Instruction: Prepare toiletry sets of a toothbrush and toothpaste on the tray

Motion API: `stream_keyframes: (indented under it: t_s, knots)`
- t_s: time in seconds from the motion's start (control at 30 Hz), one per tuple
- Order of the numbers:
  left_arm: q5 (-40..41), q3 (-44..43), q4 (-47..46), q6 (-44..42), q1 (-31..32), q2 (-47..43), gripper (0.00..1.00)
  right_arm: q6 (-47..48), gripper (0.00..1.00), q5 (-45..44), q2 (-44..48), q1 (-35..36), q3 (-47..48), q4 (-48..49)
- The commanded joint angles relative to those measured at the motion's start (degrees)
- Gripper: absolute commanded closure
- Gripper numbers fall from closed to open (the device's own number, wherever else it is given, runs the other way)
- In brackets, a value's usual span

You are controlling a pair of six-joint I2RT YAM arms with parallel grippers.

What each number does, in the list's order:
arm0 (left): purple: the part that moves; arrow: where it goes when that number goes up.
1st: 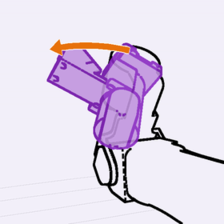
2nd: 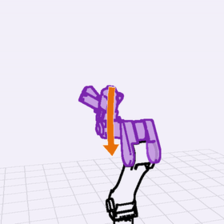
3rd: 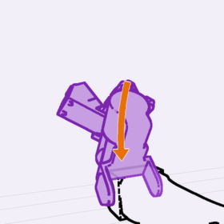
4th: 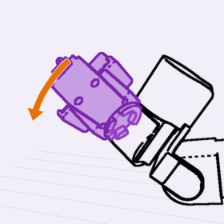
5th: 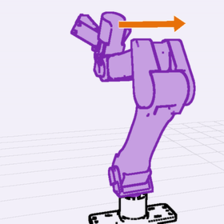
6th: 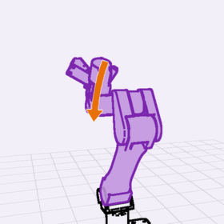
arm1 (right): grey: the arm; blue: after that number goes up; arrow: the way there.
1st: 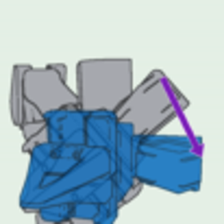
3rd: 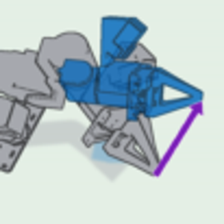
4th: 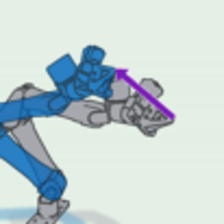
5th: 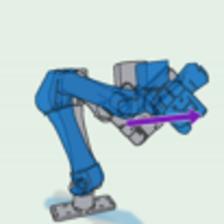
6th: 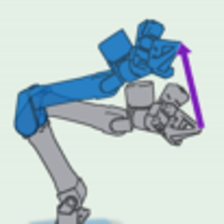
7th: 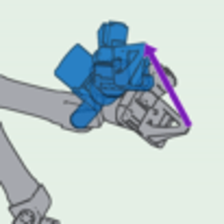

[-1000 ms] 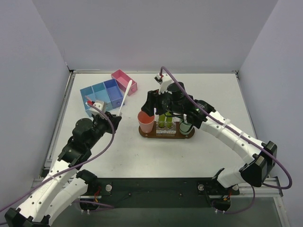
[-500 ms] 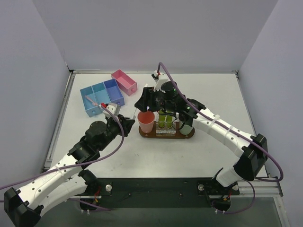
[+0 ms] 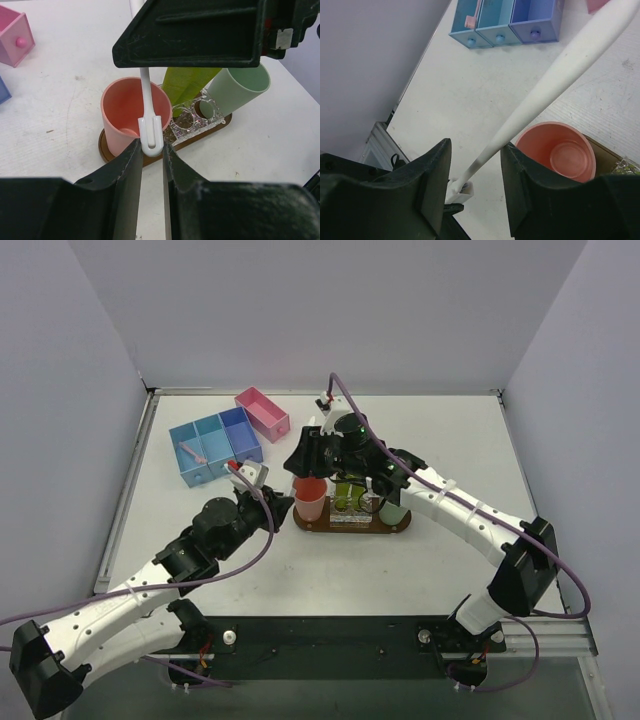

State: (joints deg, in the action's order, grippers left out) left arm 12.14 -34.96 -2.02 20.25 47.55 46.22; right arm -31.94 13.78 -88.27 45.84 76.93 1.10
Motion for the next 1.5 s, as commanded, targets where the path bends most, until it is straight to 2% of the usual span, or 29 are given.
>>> stream_keyframes:
  t_s: [0.0,0.2,0.3,0.37,0.4,0.47,0.5,0.6,0.73,0.97,1.1,1.23,1.37,1.47]
  knots:
    - [-2.2,-1.1,-5.1,-1.4,0.8,0.8,1.0,-0.7,0.63,1.2,-0.1,0.4,1.7,3.1]
    - [-1.9,-1.2,-5.4,-1.6,1.3,0.5,1.0,-0.5,0.77,1.4,-0.6,0.5,1.8,3.2]
    - [-2.2,-1.3,-5.5,-1.7,1.4,0.5,0.99,-0.7,0.89,1.6,-0.6,0.4,1.7,3.3]
    - [-2.8,-1.3,-5.4,-1.5,1.4,0.8,0.95,-0.8,0.99,1.7,-0.4,0.5,1.7,3.6]
    - [-3.1,-1.2,-5.6,-1.4,1.5,0.7,0.78,-0.8,1.0,1.8,-0.2,0.3,1.8,3.8]
    - [-3.8,-0.6,-6.1,-1.0,1.4,0.6,0.62,-0.8,1.0,1.9,0.4,0.3,1.6,3.9]
    - [-3.9,-0.5,-6.6,-0.8,1.4,0.5,0.49,-0.8,1.0,2.0,0.7,0.2,1.5,4.3]
    - [-4.6,-0.7,-6.5,-0.7,1.5,-0.4,0.33,0.2,1.0,1.9,2.3,0.2,0.8,4.9]
    - [-6.2,-3.0,-3.9,-2.3,1.3,-1.7,0.23,2.2,1.0,2.6,4.7,-0.8,0.1,4.5]
    - [-7.1,-10.8,4.1,-1.4,-0.2,-1.5,0.19,9.3,1.0,9.2,7.6,-3.7,0.4,-2.8]
    - [-12.4,-14.2,3.6,2.7,-6.0,-0.1,0.16,15.4,1.0,18.0,9.4,-5.2,-0.2,-8.7]
    - [-26.8,-16.0,-2.2,10.1,-13.6,2.6,0.16,18.7,1.0,24.3,12.5,-5.2,-2.1,-11.9]
    - [-33.1,-16.1,-11.1,16.0,-15.6,6.1,0.16,19.2,1.0,29.3,13.7,-5.1,-4.2,-12.6]
    - [-34.4,-17.0,-12.2,17.5,-15.8,8.4,0.16,19.3,1.0,32.3,14.0,-4.8,-4.9,-12.8]
